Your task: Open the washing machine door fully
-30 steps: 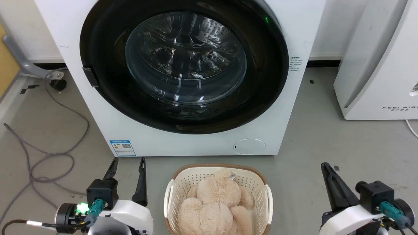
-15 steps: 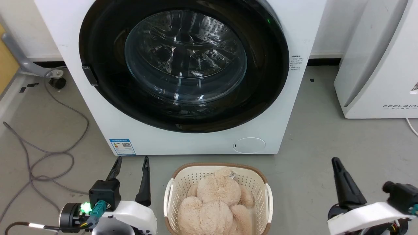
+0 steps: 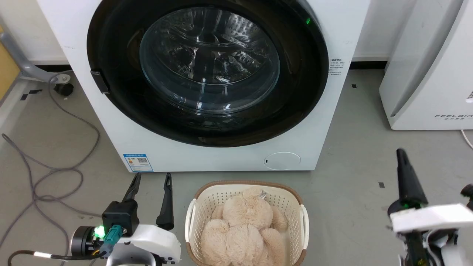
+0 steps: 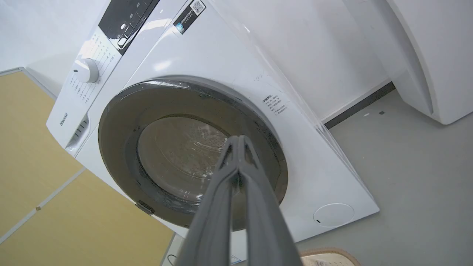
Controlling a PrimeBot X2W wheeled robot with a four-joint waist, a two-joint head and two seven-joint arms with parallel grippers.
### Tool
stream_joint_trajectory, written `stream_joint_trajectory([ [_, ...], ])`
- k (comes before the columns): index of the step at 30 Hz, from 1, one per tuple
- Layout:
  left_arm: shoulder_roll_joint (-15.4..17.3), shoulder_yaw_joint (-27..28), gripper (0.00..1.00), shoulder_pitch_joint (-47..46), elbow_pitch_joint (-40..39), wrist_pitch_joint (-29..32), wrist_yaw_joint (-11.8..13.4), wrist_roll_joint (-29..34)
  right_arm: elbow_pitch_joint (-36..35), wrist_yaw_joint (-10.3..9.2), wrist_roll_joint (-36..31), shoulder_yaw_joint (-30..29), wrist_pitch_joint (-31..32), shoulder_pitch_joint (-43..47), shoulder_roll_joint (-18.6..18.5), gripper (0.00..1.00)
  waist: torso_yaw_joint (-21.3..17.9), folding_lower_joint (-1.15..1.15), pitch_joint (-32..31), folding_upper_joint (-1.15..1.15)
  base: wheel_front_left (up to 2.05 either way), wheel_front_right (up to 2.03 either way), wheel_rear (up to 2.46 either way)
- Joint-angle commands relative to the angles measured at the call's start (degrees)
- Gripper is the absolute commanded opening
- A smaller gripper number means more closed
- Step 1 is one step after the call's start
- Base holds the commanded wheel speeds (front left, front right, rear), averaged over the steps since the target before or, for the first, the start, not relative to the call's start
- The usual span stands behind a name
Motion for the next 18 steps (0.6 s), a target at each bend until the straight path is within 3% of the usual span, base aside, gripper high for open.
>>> stream_joint_trajectory([
  [1, 0.3, -0.3, 1.0, -0.9, 0.1, -0.7, 0.4, -0.7, 1.0, 0.02, 3.2, -0.7, -0.5, -2.2, 0.0, 0.0, 0.0, 0.0, 0.2, 0.0, 0.0, 0.0, 0.0],
  [18, 0.9, -2.0, 1.0, -4.0, -0.6, -2.5, 0.9, -2.5, 15.1, 0.03, 23.8, -2.0, -2.6, -24.0, -7.0, 0.0, 0.6, 0.0, 4.6, 0.0, 0.0, 0.0, 0.0],
])
